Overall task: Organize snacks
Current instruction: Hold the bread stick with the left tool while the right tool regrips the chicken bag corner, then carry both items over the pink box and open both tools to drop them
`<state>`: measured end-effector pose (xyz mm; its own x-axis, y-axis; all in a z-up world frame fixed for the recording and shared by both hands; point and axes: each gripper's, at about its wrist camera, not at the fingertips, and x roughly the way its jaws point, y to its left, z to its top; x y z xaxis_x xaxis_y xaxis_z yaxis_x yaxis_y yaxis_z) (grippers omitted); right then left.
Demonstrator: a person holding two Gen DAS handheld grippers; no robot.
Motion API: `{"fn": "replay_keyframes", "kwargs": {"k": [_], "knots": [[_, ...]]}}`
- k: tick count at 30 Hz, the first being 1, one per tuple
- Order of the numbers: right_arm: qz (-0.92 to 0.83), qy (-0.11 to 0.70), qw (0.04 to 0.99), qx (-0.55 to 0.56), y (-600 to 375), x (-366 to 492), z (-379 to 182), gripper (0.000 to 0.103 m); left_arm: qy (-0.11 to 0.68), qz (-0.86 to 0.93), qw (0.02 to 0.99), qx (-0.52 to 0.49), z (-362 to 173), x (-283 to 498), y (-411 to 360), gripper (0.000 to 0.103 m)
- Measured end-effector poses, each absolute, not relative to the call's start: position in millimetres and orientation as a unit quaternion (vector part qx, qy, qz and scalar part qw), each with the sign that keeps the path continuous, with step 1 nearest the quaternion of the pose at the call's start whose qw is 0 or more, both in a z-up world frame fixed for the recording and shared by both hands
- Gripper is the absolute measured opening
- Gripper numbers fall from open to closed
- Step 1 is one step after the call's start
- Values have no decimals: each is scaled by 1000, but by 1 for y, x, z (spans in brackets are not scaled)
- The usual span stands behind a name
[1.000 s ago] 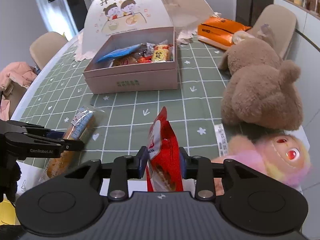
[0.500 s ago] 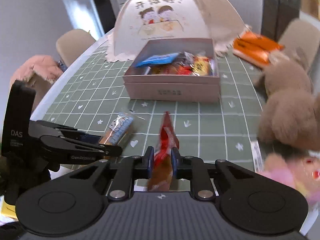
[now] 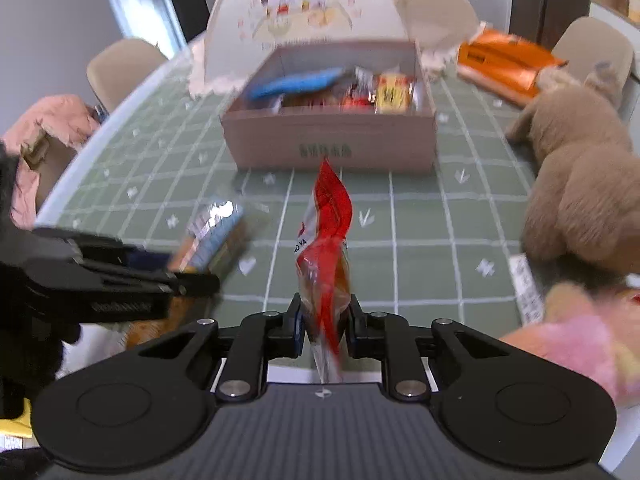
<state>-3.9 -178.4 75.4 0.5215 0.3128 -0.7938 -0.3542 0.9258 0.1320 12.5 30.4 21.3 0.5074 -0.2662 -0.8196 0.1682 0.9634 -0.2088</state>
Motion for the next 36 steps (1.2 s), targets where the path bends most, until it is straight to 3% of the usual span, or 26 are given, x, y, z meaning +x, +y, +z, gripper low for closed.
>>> {"fn": "replay_keyframes", "kwargs": {"k": [7,13,18,22,28,32,36], "knots": [[171,429,887,-13,-203,-12,100,18,461,-133,872,-99,38,11,39,34],[151,421,895,7,-218,-16,113,18,364,-182,905,-124,127,34,38,34],[146,405,903,3,-214,-12,129,18,298,-158,924,-178,181,120,40,35],[140,415,899,-4,-208,2,131,18,338,-128,907,-218,163,181,49,37],[135,402,905,8,-209,28,139,18,361,-135,899,-210,129,123,79,37],[120,344,931,-32,-183,61,158,18,394,-115,885,-219,99,67,98,37],[73,226,956,-171,-123,105,166,20,411,-118,871,-242,78,43,100,37]]}}
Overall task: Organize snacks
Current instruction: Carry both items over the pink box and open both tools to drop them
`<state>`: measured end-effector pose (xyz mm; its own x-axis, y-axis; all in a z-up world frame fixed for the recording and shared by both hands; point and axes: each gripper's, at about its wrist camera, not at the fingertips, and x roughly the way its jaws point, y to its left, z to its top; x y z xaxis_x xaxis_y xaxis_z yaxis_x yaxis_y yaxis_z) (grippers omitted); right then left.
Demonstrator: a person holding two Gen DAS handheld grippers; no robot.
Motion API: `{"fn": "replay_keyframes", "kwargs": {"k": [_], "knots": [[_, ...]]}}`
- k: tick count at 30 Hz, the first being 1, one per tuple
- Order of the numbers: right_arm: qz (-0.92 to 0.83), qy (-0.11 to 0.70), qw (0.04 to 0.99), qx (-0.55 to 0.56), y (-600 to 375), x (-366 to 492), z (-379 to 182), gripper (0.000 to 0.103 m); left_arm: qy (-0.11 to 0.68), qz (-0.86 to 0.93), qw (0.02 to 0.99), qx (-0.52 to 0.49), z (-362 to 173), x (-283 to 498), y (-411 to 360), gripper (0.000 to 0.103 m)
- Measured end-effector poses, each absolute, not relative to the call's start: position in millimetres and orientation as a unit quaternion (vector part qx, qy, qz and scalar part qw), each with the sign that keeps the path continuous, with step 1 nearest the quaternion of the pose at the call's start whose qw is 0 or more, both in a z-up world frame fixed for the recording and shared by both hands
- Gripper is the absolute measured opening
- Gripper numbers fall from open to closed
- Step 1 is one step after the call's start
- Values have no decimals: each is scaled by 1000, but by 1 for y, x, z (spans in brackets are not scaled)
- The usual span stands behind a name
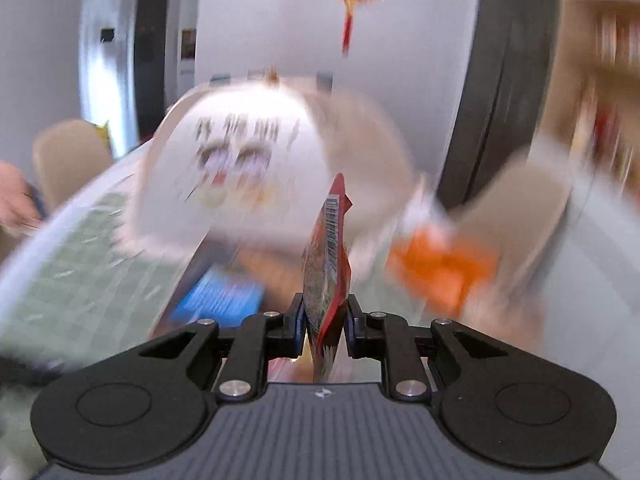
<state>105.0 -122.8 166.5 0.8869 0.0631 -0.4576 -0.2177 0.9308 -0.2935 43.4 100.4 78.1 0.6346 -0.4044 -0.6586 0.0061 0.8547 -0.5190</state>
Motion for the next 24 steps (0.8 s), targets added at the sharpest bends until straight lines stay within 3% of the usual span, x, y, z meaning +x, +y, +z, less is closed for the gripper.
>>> {"fn": "replay_keyframes", "kwargs": {"k": [2,6,8,18,22,24], "knots": [[72,228,941,-238,-93,126,156,38,412,-103,876,-229,73,37,99,37],[138,266,927,-224,-84,105,139,44,396,-83,898,-171,70,17,92,37],[159,281,923,-208,-93,84,126,64,392,-70,905,-147,64,10,86,37],[122,422,892,-105,-140,29,22,70,376,-27,924,-67,28,-20,35,37],[102,395,910,-78,-150,17,17,79,368,-9,929,-39,14,-16,20,37],[88,390,914,-76,-151,19,15,88,359,0,933,-20,11,-13,13,37]]}}
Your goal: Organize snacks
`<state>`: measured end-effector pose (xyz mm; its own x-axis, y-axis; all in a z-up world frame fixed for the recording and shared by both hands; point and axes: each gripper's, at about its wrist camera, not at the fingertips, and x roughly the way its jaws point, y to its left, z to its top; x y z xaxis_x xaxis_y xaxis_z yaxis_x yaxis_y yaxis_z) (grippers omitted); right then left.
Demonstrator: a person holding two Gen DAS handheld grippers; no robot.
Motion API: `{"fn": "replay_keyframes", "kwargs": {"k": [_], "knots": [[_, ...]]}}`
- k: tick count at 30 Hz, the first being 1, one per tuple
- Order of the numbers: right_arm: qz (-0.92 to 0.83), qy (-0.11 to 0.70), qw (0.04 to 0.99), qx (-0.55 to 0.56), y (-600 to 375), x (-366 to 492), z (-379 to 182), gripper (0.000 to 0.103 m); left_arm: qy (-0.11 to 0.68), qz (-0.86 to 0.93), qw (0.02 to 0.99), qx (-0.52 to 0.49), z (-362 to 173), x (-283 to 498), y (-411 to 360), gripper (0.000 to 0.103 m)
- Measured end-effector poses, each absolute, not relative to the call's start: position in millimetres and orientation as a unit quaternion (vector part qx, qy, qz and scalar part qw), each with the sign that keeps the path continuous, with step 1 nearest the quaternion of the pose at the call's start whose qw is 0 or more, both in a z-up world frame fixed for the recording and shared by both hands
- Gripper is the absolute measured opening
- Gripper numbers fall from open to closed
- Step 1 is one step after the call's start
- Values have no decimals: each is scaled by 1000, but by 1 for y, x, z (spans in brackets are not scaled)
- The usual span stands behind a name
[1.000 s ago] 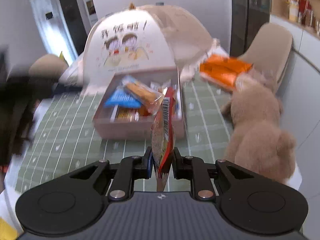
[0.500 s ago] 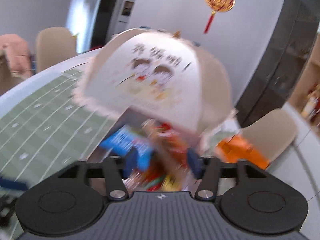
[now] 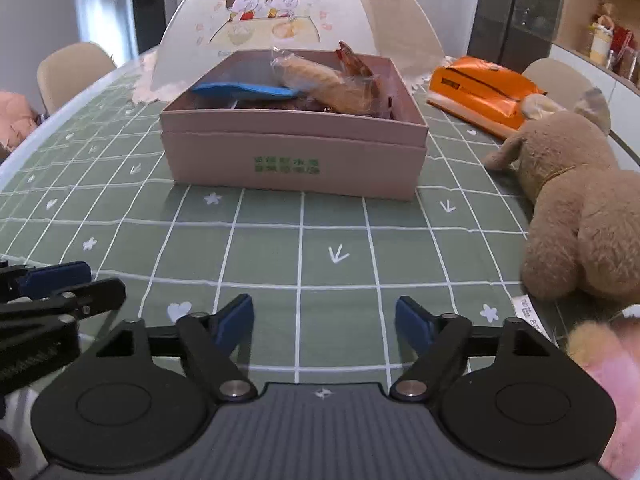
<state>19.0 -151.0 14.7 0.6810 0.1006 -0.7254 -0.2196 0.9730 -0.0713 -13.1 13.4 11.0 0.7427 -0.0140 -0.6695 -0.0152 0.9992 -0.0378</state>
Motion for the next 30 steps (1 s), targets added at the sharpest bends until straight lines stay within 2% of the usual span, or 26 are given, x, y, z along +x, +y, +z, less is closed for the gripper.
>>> {"fn": "replay_keyframes", "kwargs": {"k": [2,5,11,30], "knots": [[64,385,917,-78,-152,21,11,103,353,10,935,-14,10,-11,7,37],[77,383,920,-35,-165,26,7,103,343,17,939,-2,8,-7,-1,38],[77,354,931,-36,-170,29,-1,103,314,38,949,-3,2,-10,-7,38],[86,335,937,-36,-168,28,-5,103,314,25,949,-11,1,-5,-6,38]]}}
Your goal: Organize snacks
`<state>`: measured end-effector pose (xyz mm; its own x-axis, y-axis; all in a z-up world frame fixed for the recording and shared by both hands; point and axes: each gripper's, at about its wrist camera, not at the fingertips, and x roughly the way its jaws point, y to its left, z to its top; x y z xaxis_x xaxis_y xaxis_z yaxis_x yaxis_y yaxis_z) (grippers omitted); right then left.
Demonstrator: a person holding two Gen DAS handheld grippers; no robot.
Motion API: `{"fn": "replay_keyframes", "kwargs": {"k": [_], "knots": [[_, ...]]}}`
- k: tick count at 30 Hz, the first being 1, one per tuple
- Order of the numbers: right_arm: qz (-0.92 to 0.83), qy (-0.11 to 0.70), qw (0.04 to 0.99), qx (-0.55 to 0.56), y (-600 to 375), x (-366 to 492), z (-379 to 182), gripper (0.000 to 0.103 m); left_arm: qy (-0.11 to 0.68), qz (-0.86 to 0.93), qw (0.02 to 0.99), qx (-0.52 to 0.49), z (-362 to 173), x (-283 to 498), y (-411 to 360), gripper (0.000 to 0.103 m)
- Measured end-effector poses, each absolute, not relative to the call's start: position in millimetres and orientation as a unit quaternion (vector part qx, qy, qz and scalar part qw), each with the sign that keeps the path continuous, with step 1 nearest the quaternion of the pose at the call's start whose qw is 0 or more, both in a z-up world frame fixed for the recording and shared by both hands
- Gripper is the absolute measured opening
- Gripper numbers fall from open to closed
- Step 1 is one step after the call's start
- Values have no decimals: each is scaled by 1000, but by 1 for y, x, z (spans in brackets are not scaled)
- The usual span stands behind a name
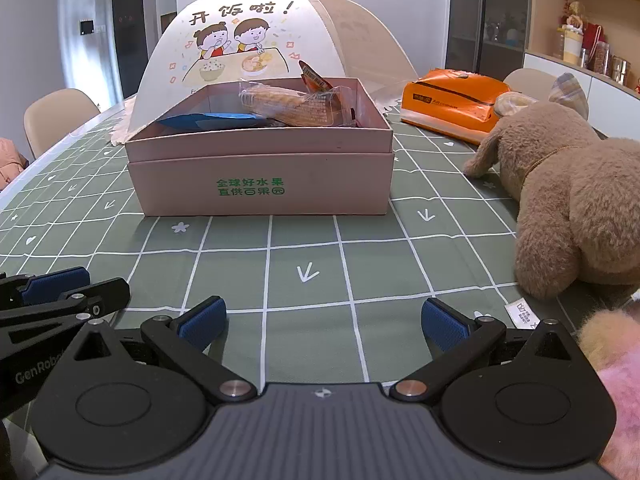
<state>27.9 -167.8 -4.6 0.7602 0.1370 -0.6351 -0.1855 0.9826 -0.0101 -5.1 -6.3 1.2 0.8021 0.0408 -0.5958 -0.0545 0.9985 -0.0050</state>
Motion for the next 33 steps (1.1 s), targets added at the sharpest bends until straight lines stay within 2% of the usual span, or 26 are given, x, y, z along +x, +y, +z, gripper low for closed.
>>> {"fn": "replay_keyframes", "kwargs": {"k": [33], "knots": [[86,335,938,-36,-168,28,-5,103,313,22,949,-7,1,-9,-6,38]]}}
